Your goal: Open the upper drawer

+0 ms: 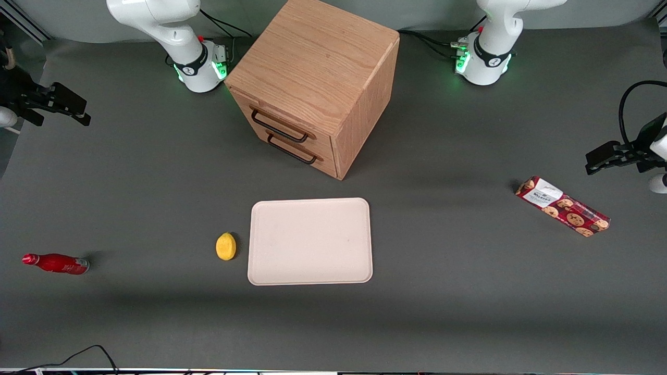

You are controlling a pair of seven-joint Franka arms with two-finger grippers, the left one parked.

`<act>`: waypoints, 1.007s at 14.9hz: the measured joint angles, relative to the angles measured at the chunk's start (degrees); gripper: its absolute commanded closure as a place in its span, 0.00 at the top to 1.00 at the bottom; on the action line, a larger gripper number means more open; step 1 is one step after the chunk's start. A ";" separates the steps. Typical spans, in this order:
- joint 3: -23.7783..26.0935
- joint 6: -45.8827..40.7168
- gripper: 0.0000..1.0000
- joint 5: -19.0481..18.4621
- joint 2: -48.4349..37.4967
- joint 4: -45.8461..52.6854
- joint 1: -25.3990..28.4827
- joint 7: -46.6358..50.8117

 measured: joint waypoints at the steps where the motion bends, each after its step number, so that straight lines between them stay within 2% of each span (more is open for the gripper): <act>1: -0.04 -0.01 1.00 0.00 0.03 0.00 -0.02 0.00; 12: -0.37 -1.84 1.00 0.13 0.30 0.00 -0.02 -0.08; 15: 0.86 -1.90 1.00 2.69 0.30 0.02 0.39 -0.19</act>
